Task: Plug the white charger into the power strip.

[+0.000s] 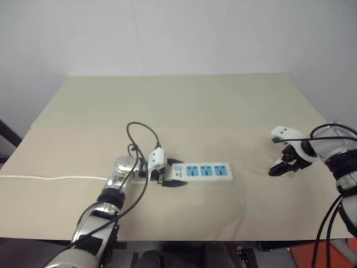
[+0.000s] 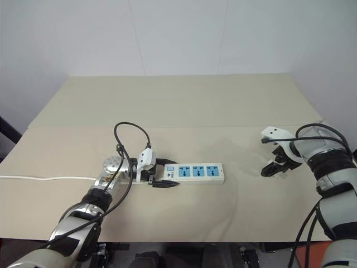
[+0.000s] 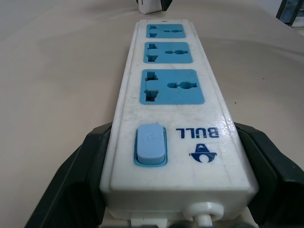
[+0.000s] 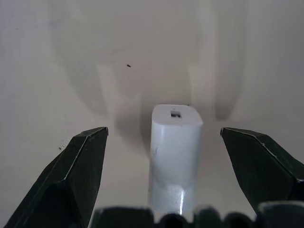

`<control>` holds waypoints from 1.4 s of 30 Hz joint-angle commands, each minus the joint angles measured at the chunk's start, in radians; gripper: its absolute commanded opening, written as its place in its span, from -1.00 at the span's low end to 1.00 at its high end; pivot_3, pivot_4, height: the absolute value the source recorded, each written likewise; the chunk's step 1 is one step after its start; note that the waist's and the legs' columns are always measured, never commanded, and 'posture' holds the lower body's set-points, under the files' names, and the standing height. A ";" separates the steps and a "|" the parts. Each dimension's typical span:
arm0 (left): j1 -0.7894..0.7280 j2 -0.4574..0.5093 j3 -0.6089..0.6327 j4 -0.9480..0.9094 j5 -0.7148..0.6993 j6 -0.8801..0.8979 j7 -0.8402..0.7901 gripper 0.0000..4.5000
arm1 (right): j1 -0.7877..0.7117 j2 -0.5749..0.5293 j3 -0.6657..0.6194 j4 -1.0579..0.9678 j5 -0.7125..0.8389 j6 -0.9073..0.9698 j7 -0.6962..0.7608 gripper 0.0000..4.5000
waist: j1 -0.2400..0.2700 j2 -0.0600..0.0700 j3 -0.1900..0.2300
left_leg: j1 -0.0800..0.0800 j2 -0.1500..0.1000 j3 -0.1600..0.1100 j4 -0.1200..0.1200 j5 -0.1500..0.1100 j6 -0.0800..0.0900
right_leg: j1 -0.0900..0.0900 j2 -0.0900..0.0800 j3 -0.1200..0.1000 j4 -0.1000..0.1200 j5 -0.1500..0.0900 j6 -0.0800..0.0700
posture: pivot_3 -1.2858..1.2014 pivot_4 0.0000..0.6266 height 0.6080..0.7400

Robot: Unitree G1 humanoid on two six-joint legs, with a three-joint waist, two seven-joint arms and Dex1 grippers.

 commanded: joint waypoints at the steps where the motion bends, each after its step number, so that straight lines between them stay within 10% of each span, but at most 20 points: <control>1: 0.023 0.012 -0.013 -0.003 0.007 0.012 0.005 0.46 | 0.001 0.015 -0.044 0.018 -0.028 -0.034 -0.017 1.00 | 0.000 0.000 0.000 | 0.000 0.000 0.000 0.000 0.000 0.000 | 0.000 0.000 0.000 0.000 0.000 0.000 | 0.03 -0.52 1.00; 8: 0.023 0.019 -0.014 -0.004 0.006 0.017 0.012 0.46 | 0.015 0.048 -0.059 0.033 -0.058 -0.042 -0.023 0.73 | -0.001 0.000 0.000 | 0.000 0.000 0.000 0.000 0.000 0.000 | 0.000 0.000 0.000 0.000 0.000 0.000 | 0.03 -0.52 1.00; 16: 0.017 0.028 -0.012 0.006 0.007 0.011 0.022 0.46 | 0.025 0.054 -0.085 0.025 -0.087 -0.041 -0.015 -0.49 | -0.002 0.000 0.000 | 0.001 0.000 0.000 0.000 0.000 0.000 | 0.000 0.001 0.000 0.000 0.000 0.000 | 0.03 -0.52 1.00; 25: -0.001 0.040 -0.021 0.015 0.005 0.019 0.003 0.46 | 0.029 0.102 -0.382 -0.364 0.100 0.023 -0.097 -0.50 | -0.012 0.001 -0.001 | 0.001 0.000 0.000 0.000 0.000 0.000 | -0.001 0.001 0.001 0.001 0.000 0.000 | 0.03 -0.52 1.00; 32: -0.007 0.058 -0.015 0.007 -0.004 0.036 -0.005 0.46 | 0.192 0.418 -0.680 -0.731 0.331 0.046 -0.370 -0.50 | -0.011 -0.004 -0.003 | 0.000 0.001 -0.003 -0.001 0.000 0.000 | 0.000 0.001 0.000 0.003 0.000 -0.001 | 0.03 -0.52 1.00; 42: 0.007 0.092 -0.010 -0.020 -0.016 0.049 -0.013 0.46 | 0.397 0.600 -0.546 -0.749 0.380 -0.212 -0.391 -0.50 | -0.024 -0.004 -0.004 | 0.001 0.001 -0.003 -0.001 0.001 -0.001 | -0.001 0.002 0.000 0.003 0.000 -0.001 | 0.03 -0.52 1.00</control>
